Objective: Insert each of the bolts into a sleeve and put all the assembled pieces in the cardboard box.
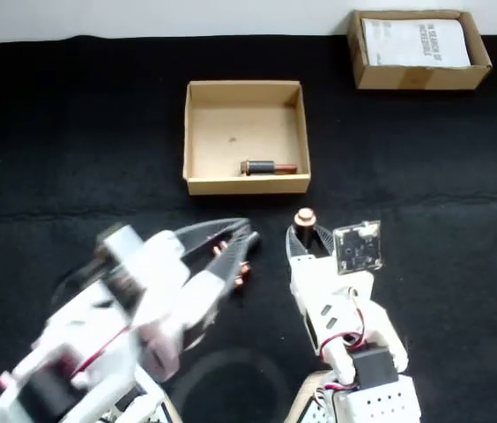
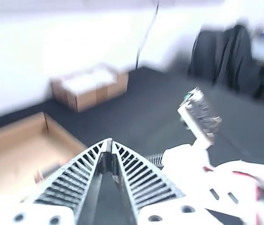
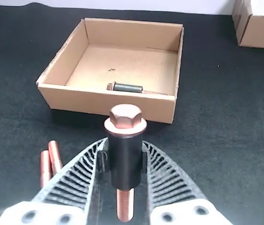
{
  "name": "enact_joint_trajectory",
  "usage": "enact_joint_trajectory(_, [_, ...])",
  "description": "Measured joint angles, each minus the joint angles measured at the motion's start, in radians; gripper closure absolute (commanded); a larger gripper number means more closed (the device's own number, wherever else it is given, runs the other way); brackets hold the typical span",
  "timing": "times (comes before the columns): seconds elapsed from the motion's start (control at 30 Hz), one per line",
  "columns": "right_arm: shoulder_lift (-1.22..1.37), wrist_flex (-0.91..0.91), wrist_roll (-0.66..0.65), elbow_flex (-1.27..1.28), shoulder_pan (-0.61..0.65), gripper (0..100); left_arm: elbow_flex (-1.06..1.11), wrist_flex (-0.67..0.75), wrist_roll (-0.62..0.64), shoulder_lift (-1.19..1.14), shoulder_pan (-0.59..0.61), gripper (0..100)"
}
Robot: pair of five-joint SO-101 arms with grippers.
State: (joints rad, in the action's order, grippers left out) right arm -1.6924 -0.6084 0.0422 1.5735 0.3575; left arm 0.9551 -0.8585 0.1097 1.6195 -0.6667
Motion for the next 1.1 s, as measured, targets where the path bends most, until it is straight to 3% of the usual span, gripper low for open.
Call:
enact_joint_trajectory(0.13, [0.201,0.060,-0.034,-0.157,0.000,99.1,0.028,-0.140,-0.072,0.160,0.137,99])
enact_joint_trajectory(0.3, [0.531,0.132,-0.137,-0.384,0.000,99.1,0.141,-0.163,-0.081,0.189,0.423,99])
enact_joint_trajectory(0.6, [1.166,0.238,-0.557,-0.798,0.000,99.1,0.517,0.049,-0.080,0.193,0.821,99])
enact_joint_trajectory(0.87, [1.717,0.239,-0.993,-1.206,0.000,99.1,0.723,0.241,-0.078,0.192,0.907,99])
enact_joint_trajectory(0.97, [1.880,0.239,-1.103,-1.347,0.000,99.1,0.723,0.242,-0.078,0.192,0.907,99])
enact_joint_trajectory(1.1, [2.053,0.239,-1.180,-1.504,0.000,99.0,0.724,0.144,-0.078,0.192,0.907,99])
